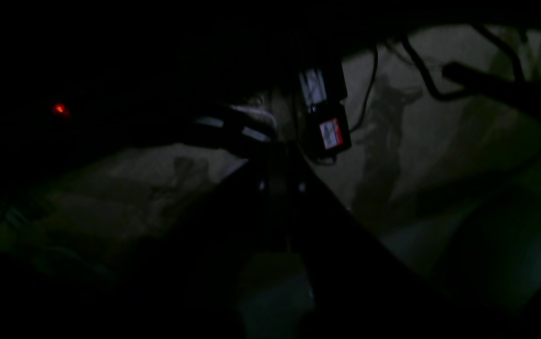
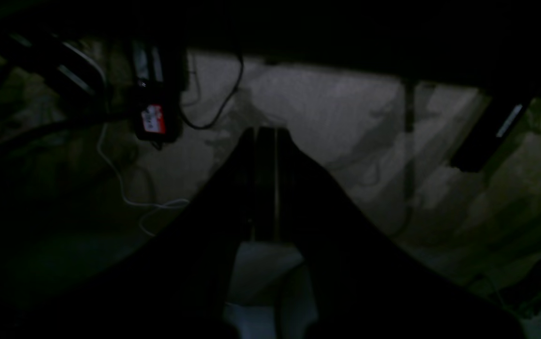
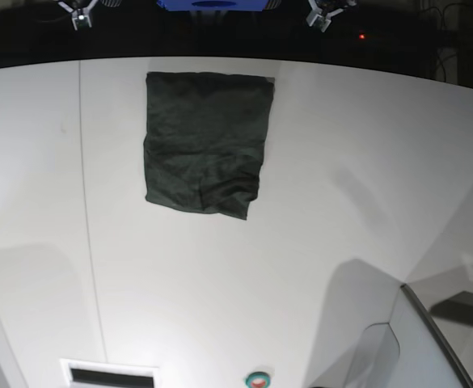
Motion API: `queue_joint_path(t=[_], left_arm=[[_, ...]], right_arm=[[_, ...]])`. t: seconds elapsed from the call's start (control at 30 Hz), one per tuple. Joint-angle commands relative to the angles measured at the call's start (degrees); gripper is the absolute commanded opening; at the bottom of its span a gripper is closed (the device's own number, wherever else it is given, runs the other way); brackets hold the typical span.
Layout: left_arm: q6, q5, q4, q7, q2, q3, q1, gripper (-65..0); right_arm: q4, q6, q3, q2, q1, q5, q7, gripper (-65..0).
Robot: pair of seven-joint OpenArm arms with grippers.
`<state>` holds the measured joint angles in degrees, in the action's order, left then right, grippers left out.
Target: Layout the t-shirt on the table in an organized manner, then fold the t-shirt properly
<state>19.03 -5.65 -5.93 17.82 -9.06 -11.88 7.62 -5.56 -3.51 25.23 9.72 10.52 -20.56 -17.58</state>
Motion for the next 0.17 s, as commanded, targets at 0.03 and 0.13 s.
queue_joint_path(t=[0.03, 0.13], left_arm=[[0.18, 0.16, 0.00, 0.42, -0.39, -0.03, -0.19, -65.0], [0.18, 0.16, 0.00, 0.42, -0.39, -0.03, -0.28, -65.0]], right_arm=[[0.24, 0.30, 0.13, 1.05, 0.77, -0.23, -0.48, -63.6], [0.24, 0.30, 0.22, 1.05, 0.77, -0.23, -4.35, -63.6]])
